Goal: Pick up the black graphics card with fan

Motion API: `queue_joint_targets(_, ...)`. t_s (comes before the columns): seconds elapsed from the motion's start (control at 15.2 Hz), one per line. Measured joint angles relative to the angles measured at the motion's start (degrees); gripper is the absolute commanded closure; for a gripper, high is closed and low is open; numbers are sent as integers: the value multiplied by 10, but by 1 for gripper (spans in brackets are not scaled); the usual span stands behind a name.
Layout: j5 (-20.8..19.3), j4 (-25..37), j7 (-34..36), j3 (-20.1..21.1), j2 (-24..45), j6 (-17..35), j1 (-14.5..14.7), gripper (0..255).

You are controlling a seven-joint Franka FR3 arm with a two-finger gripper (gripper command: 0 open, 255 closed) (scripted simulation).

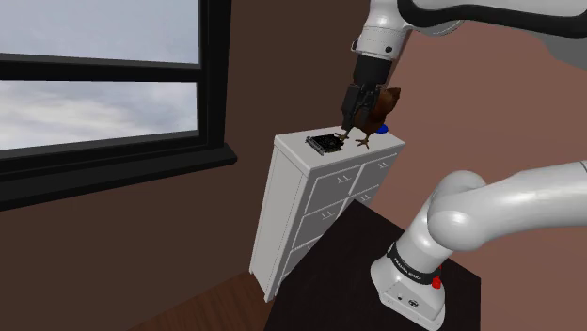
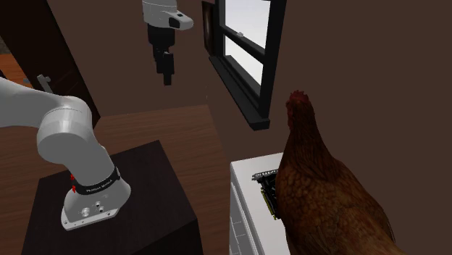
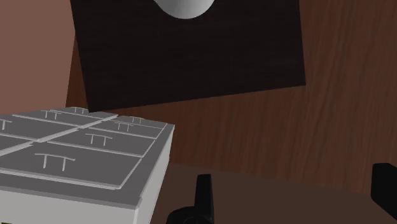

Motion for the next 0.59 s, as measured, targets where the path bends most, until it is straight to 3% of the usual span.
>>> queue_joint_targets(0.59, -34, 1, -42, -46, 101, 78, -31, 0)
